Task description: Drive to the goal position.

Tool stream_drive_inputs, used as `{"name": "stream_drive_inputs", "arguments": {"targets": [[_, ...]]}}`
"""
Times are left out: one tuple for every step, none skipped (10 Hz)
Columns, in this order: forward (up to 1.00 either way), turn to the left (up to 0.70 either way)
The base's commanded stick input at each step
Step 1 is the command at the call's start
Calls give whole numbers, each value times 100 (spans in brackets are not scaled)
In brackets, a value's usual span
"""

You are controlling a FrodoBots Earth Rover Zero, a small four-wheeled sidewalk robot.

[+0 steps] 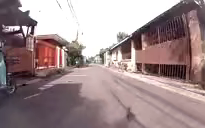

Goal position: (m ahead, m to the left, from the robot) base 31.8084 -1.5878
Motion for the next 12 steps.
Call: {"name": "stream_drive_inputs", "arguments": {"targets": [[85, 0], [85, 0], [85, 0], [85, 0], [85, 0], [85, 0], [85, 0], [85, 0], [85, 0], [85, 0], [85, 0], [85, 0]]}}
